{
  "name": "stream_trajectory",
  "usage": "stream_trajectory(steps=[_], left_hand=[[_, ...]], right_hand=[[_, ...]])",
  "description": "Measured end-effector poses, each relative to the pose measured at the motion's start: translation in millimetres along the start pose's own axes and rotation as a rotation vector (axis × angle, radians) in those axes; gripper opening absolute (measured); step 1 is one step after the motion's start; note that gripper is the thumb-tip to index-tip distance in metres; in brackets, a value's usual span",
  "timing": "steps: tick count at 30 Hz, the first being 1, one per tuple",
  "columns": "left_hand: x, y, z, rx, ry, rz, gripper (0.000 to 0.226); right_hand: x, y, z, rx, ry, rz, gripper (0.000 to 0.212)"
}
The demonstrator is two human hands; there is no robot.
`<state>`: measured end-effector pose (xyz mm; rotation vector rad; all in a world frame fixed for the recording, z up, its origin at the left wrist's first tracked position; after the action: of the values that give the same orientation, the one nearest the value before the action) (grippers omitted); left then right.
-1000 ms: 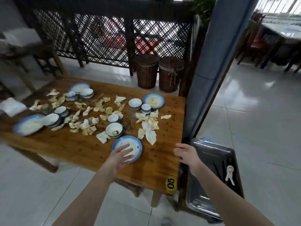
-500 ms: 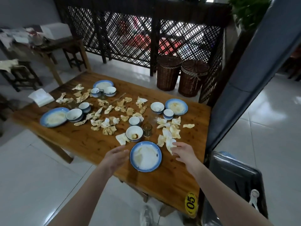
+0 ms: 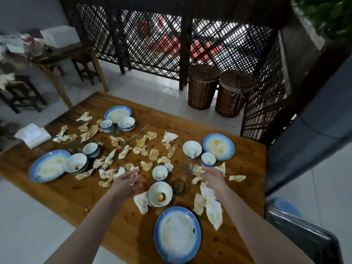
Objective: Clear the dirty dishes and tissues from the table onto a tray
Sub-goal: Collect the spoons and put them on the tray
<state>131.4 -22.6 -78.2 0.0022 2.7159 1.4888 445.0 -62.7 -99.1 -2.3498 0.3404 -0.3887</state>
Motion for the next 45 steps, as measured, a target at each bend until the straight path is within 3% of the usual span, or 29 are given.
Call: stream_trajectory(steps=[9,20,35,45], left_hand=[[12,7,51,0.018,0.041,0.025,0.022],[6,18,119,0.083,-0.062,0.109,0.022],[25,88,206,0.161,-0.284,0.155,0.023],[92,132,252,0.135,-0.262,0.113,0.027]], right_hand=[[-25,-31,75,0.017,0.029,-0.058,0.021],[-52,-45,120,-0.006,0.094,-0.052,0.028],[-95,-83,90,-0.002,0.332,0.061,0.026],[-209,-118,75,-0.019,0.184,0.212,0.024]])
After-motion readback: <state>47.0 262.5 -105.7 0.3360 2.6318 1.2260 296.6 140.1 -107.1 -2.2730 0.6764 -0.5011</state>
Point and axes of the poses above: each hand's wrist, its own z-axis towards the middle knuckle, its own x-axis out of the back of the hand, y = z × x, the point moved 4 cm from there along z, towards the middle knuckle, and after that the axes turned 8 degrees about -x, right-handed, at the moved point
